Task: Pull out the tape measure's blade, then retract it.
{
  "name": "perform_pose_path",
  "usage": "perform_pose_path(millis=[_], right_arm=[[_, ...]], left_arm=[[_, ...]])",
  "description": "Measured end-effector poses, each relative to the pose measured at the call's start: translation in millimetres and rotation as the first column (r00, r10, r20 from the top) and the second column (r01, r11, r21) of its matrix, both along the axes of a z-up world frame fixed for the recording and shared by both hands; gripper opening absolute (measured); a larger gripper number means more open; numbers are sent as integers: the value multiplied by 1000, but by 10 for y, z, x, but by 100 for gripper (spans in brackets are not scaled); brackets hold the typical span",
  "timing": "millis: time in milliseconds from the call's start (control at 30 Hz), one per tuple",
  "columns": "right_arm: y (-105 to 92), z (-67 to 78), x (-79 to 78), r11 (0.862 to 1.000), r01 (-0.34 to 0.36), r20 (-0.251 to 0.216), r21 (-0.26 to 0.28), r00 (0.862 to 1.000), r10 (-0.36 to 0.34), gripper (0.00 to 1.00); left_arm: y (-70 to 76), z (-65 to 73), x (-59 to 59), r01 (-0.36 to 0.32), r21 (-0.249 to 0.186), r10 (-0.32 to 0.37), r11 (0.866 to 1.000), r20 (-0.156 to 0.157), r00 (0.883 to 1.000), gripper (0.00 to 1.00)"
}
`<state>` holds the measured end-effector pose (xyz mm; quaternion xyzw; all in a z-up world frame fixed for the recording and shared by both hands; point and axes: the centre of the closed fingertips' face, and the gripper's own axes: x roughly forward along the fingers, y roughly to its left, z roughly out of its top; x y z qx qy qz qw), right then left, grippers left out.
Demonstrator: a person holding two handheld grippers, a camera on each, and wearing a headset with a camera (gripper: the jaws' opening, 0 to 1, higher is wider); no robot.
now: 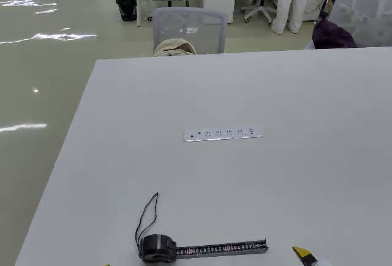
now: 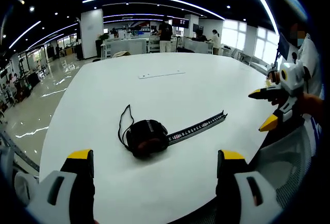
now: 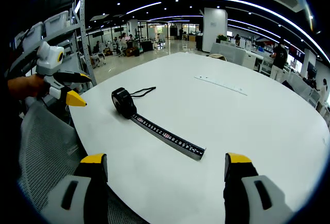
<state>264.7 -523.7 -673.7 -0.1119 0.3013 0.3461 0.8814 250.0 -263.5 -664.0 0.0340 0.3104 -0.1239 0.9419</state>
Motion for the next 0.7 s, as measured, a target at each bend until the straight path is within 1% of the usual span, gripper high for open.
perform_pose_path(millis=[100, 300, 400, 567, 700], right_arm=[[18, 15, -1, 1000, -7, -2, 4, 1000, 7, 95], [43, 10, 9, 1000, -23, -3, 8, 1000, 23, 94], [50, -4, 16, 1000, -29, -9, 11, 1000, 29, 94], [53, -42, 22, 999, -33, -16, 16, 999, 33, 93], [61, -71, 14, 999, -42, -25, 19, 999, 42, 93]], left_arm=[[-6, -4, 2, -11, -2, 11, 1000, 4, 1000, 99], [2, -11, 13, -23, 16, 23, 1000, -2, 1000, 99], [-2, -1, 29, -36, 15, 36, 999, 5, 999, 99], [-14, -18, 60, -56, 8, 56, 998, 7, 998, 99], [-39, -54, 88, -63, 0, 63, 998, -2, 998, 99]])
